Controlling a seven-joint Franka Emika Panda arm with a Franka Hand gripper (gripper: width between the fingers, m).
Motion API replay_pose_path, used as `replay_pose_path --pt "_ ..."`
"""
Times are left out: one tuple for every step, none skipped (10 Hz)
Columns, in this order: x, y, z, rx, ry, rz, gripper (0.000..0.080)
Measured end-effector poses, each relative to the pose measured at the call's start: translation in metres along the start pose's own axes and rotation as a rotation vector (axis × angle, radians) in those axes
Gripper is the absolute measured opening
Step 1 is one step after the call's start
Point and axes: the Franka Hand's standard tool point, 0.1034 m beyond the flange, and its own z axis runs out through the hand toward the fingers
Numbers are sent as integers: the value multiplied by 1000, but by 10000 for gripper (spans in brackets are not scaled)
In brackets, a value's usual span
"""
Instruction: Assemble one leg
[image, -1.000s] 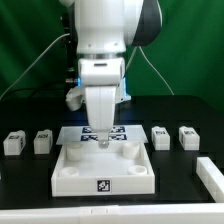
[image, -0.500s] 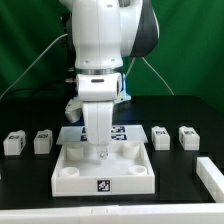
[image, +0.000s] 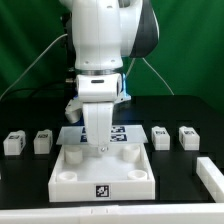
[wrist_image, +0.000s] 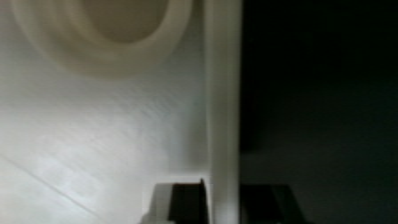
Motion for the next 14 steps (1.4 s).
replay_pose_path --pt "0 0 0 0 0 1 57" --pt "0 0 0 0 0 1 57" --pt "0 0 0 0 0 1 57" --pt "0 0 0 0 0 1 57" --pt "0 0 0 0 0 1 57" --pt "0 0 0 0 0 1 57" --pt "0 0 0 0 0 1 57" --pt "0 0 0 0 0 1 58" --pt "0 0 0 0 0 1 58" --pt "3 2 -1 -2 1 -4 58" --pt "18 11 -5 -8 6 -35 58" --pt "33 18 -7 -7 12 -52 58" --pt "45 26 -5 -12 20 -52 58" --pt "56 35 -2 -15 29 -44 58"
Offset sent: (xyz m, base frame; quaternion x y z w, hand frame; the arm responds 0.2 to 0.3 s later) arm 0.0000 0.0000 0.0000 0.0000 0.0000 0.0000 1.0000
